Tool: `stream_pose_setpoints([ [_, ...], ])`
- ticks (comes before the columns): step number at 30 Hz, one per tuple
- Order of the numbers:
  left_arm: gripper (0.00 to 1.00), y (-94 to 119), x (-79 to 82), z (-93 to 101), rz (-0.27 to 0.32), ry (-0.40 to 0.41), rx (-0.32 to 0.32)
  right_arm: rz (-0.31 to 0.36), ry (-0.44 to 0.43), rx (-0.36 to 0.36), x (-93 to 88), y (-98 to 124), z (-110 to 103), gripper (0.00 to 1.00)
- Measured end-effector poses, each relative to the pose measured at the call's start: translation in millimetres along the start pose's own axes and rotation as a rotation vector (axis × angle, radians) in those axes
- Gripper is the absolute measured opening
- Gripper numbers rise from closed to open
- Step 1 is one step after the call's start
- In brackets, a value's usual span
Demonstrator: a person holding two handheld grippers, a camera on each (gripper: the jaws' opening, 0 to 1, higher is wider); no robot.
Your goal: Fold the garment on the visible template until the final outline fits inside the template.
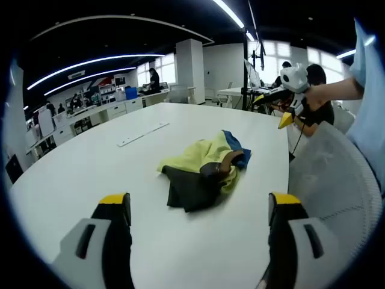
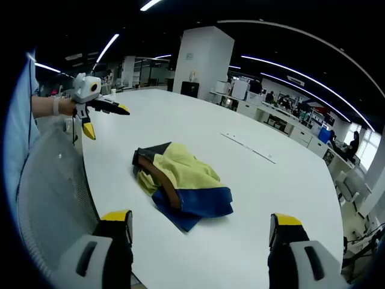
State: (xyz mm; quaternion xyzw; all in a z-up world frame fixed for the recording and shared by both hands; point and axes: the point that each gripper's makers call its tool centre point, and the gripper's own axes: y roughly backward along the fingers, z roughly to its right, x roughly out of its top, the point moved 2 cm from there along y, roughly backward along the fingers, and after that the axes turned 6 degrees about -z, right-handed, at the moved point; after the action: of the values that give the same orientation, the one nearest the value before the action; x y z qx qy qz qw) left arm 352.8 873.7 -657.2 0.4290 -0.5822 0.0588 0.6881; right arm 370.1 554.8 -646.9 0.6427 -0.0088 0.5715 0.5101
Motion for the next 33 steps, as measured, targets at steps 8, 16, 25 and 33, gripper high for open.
stream_pose_setpoints([
  [8, 0.92, -0.1, -0.4, 0.5, 0.001, 0.002, -0.001, -0.001, -0.003, 0.005, -1.6, -0.8, -1.6, 0.95],
  [16, 0.92, -0.6, 0.1, -0.3, 0.001, 0.001, -0.001, 0.0, -0.007, 0.002, -1.5, 0.2, 0.2, 0.95],
  [25, 0.92, 0.6, -1.2, -2.3, -0.001, 0.006, 0.001, -0.004, -0.005, 0.008, -1.4, -2.2, -0.6, 0.95],
  [33, 0.92, -0.3, -2.4, -3.6, -0.005, 0.006, 0.004, -0.009, -0.003, 0.015, -2.2, -4.9, -1.3, 0.95],
])
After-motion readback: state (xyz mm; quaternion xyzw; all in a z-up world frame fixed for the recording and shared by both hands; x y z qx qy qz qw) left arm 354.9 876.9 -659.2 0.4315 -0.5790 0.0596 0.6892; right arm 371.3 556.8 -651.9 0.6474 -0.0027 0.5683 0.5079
